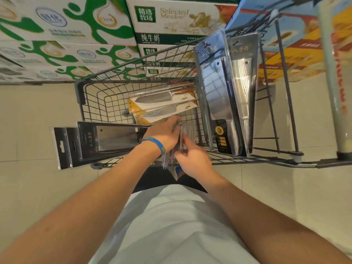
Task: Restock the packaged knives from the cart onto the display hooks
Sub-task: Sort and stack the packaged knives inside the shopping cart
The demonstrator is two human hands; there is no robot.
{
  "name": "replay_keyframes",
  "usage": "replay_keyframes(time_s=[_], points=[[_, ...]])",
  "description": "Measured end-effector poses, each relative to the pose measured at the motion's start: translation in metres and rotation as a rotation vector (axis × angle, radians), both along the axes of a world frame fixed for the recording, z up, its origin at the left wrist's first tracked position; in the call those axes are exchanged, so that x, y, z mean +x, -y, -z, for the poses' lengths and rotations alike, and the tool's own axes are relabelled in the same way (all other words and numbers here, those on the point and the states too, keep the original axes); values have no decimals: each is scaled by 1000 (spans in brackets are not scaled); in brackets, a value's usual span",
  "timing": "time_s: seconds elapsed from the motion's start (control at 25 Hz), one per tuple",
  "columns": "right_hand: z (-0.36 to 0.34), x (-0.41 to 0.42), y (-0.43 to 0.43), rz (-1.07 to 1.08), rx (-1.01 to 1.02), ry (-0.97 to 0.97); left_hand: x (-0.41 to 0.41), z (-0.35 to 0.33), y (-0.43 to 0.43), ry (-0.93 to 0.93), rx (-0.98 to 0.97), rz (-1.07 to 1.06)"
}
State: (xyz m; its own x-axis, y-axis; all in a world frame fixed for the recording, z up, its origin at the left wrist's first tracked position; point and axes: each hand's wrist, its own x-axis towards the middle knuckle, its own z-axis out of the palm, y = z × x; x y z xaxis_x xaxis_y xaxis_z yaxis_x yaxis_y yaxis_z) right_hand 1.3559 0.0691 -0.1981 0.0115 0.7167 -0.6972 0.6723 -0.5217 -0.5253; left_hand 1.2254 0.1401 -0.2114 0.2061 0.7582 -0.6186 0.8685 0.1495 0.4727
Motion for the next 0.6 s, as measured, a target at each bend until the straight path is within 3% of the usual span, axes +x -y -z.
replay_keyframes(time_s=[0.08, 0.32, 0.36, 0.44, 0.52, 0.6], points=[[11, -3, -4, 1, -77, 33, -1, 1, 1, 40, -26, -36], [-8, -10, 1, -159, -83, 50, 12, 6, -3, -138, 61, -11], [-19, -12, 2, -235, -32, 91, 9, 7, -2, -141, 68, -12], [-47, -10, 2, -321, 267, 159, 3, 9, -2, -135, 69, -26], [-70, 6, -12, -188, 592, 130, 1, 9, -2, -140, 69, -42], [-73, 37, -43, 81, 663, 110, 2, 8, 1, -170, 103, -42]])
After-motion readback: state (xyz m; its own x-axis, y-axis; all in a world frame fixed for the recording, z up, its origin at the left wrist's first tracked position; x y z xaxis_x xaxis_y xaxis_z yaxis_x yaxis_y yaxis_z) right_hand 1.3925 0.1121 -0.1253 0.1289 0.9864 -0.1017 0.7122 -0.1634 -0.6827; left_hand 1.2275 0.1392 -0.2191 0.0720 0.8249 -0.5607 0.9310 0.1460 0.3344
